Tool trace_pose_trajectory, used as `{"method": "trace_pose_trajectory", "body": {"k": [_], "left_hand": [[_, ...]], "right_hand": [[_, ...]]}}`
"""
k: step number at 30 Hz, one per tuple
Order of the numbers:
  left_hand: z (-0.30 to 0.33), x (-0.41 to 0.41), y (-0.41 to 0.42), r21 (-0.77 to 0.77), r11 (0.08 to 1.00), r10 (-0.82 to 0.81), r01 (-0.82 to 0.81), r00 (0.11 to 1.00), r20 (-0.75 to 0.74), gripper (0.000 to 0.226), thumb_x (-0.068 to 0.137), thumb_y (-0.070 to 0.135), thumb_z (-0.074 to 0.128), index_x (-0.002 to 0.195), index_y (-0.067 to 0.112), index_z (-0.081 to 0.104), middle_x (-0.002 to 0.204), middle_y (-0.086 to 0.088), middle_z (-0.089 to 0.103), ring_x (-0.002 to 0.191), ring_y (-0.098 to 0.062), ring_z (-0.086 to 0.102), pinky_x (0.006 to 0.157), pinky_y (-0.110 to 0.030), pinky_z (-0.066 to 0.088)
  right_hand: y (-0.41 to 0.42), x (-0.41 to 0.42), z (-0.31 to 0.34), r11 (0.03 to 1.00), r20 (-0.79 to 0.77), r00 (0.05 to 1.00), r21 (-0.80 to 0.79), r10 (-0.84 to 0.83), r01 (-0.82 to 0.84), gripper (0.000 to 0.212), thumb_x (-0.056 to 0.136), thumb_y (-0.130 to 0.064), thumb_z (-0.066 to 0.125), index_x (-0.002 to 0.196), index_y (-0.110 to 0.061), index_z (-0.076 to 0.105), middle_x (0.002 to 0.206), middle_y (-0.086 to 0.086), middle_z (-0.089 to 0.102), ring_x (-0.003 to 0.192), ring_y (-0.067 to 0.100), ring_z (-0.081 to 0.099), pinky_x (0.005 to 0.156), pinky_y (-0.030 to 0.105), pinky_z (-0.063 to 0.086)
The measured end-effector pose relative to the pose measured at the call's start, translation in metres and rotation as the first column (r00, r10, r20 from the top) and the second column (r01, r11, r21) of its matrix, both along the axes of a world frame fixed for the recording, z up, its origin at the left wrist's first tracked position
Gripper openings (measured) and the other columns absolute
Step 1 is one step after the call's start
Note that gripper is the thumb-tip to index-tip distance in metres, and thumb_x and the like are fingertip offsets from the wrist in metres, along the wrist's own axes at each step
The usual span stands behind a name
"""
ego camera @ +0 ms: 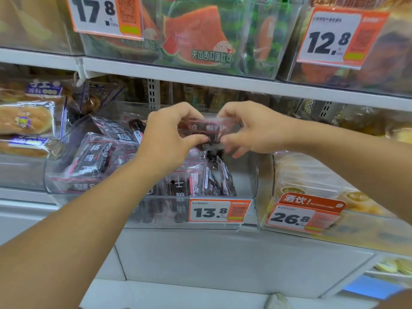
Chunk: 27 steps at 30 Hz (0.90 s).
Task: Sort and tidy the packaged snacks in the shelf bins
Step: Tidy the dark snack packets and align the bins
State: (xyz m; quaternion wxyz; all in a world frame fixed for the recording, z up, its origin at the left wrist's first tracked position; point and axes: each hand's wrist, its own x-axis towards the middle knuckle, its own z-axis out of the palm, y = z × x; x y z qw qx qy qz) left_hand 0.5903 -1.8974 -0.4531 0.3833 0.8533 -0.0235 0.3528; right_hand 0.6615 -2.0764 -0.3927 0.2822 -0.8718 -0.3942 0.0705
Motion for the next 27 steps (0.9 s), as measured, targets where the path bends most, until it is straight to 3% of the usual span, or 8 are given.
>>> {"method": "trace_pose_trajectory", "body": {"k": [4, 7, 9, 11, 14, 18, 21, 27], "left_hand": [[0.000, 0.003, -0.009, 0.079, 0.996, -0.041, 0.034, 0.995, 0.086, 0.028, 0.075, 0.006, 0.084, 0.098, 0.018, 0.073, 0.085, 0.010, 0.072, 0.081, -0.004, 0.067, 0.079, -0.026, 0.055], [0.004, 0.010, -0.014, -0.027, 0.997, -0.070, 0.071, 0.997, 0.039, 0.039, 0.082, 0.001, 0.077, 0.111, 0.023, 0.063, 0.096, 0.014, 0.072, 0.092, -0.001, 0.068, 0.090, -0.030, 0.055], [0.003, 0.010, -0.011, -0.027, 0.999, -0.034, 0.033, 0.999, -0.042, 0.040, 0.085, 0.009, 0.075, 0.116, 0.025, 0.055, 0.101, 0.017, 0.066, 0.093, 0.002, 0.064, 0.086, -0.027, 0.054], [0.000, 0.007, -0.003, 0.202, 0.978, 0.080, -0.044, 0.981, -0.177, 0.035, 0.084, 0.031, 0.076, 0.114, 0.025, 0.058, 0.106, 0.014, 0.060, 0.097, -0.001, 0.059, 0.085, -0.027, 0.047], [-0.005, -0.002, 0.005, 0.384, 0.922, 0.145, 0.057, 0.866, -0.478, 0.059, 0.089, 0.056, 0.063, 0.136, 0.022, 0.053, 0.140, 0.002, 0.054, 0.127, -0.018, 0.050, 0.102, -0.033, 0.040], [-0.010, -0.004, 0.008, 0.403, 0.889, 0.123, 0.216, 0.736, -0.665, 0.060, 0.105, 0.049, 0.033, 0.157, 0.021, 0.028, 0.164, 0.001, 0.027, 0.150, -0.018, 0.024, 0.117, -0.030, 0.020], [-0.012, -0.002, 0.010, 0.445, 0.855, 0.148, 0.267, 0.696, -0.703, 0.056, 0.108, 0.044, 0.025, 0.160, 0.024, 0.018, 0.167, 0.004, 0.012, 0.154, -0.015, 0.007, 0.122, -0.030, 0.006], [-0.014, 0.001, 0.011, 0.424, 0.882, 0.085, 0.207, 0.814, -0.575, 0.041, 0.105, 0.037, 0.042, 0.136, 0.016, 0.058, 0.142, -0.004, 0.056, 0.131, -0.025, 0.048, 0.109, -0.039, 0.039]], "right_hand": [[0.009, -0.011, 0.021, 0.953, 0.580, 0.804, -0.296, 0.131, 0.058, 0.033, 0.080, -0.048, 0.078, 0.099, -0.024, 0.066, 0.081, -0.007, 0.062, 0.075, 0.016, 0.062, 0.063, 0.034, 0.044], [0.019, -0.006, 0.024, 0.908, 0.749, 0.641, -0.370, 0.167, 0.195, 0.030, 0.086, -0.042, 0.073, 0.094, -0.020, 0.054, 0.092, 0.005, 0.057, 0.092, 0.035, 0.059, 0.066, 0.035, 0.034], [0.020, 0.005, 0.022, 0.895, 0.748, 0.645, -0.383, 0.156, 0.229, 0.033, 0.087, -0.036, 0.073, 0.085, -0.018, 0.046, 0.089, 0.007, 0.053, 0.092, 0.037, 0.058, 0.067, 0.035, 0.035], [0.018, 0.016, 0.017, 0.874, 0.703, 0.696, -0.420, 0.144, 0.244, 0.042, 0.087, -0.040, 0.074, 0.076, -0.018, 0.041, 0.077, 0.002, 0.046, 0.084, 0.036, 0.056, 0.066, 0.035, 0.037], [0.023, 0.037, -0.001, 0.825, 0.588, 0.803, -0.501, 0.103, 0.261, 0.043, 0.087, -0.044, 0.073, 0.078, -0.014, 0.044, 0.076, 0.003, 0.047, 0.079, 0.032, 0.053, 0.065, 0.035, 0.042], [0.042, 0.060, -0.022, 0.737, 0.435, 0.894, -0.639, 0.109, 0.220, 0.046, 0.094, -0.042, 0.067, 0.070, -0.010, 0.045, 0.068, 0.001, 0.046, 0.059, 0.018, 0.046, 0.049, 0.029, 0.034], [0.055, 0.074, -0.036, 0.698, 0.377, 0.918, -0.690, 0.120, 0.192, 0.035, 0.092, -0.040, 0.069, 0.091, -0.008, 0.054, 0.074, 0.001, 0.051, 0.062, 0.017, 0.048, 0.054, 0.029, 0.037], [0.076, 0.070, -0.042, 0.645, 0.518, 0.822, -0.717, 0.236, 0.266, 0.024, 0.093, -0.026, 0.069, 0.088, -0.009, 0.054, 0.081, 0.003, 0.053, 0.064, 0.018, 0.049, 0.049, 0.028, 0.033]]}}
